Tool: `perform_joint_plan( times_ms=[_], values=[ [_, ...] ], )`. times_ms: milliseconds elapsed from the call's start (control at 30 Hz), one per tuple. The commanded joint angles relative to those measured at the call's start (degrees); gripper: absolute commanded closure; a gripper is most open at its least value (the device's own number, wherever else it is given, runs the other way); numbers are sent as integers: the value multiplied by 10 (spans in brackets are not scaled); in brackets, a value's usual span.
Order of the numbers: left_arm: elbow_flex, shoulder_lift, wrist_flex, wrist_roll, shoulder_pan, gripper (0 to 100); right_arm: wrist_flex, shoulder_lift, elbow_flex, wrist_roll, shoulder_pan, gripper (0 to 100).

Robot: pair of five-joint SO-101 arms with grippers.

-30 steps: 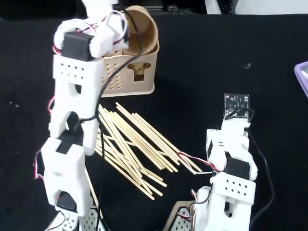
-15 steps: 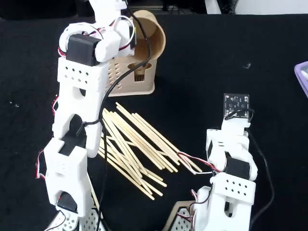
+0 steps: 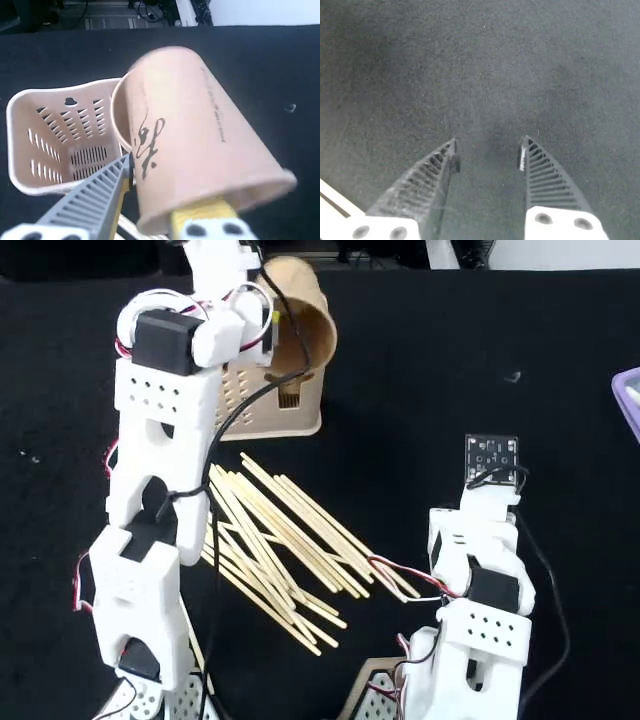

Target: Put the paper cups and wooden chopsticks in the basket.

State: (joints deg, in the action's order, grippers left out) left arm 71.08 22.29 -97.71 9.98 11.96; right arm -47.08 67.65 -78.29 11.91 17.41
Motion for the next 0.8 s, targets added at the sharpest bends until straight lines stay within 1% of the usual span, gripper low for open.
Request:
perform_joint_plan(
  times_ms=[0, 167, 467, 533, 633, 767],
  values=[
    [23, -14, 56, 5, -21, 798, 10, 7, 6, -4, -7, 803],
    [22, -13, 137, 52, -46, 795, 10, 7, 6, -4, -7, 803],
    [-5, 31, 236, 54, -44, 794, 9, 7, 6, -4, -7, 803],
    [-2, 34, 237, 54, -44, 794, 9, 7, 6, -4, -7, 803],
    [4, 26, 206, 53, -45, 795, 9, 7, 6, -4, -7, 802],
    [29, -1, 120, 49, -47, 794, 9, 7, 6, -4, -7, 802]
  ],
)
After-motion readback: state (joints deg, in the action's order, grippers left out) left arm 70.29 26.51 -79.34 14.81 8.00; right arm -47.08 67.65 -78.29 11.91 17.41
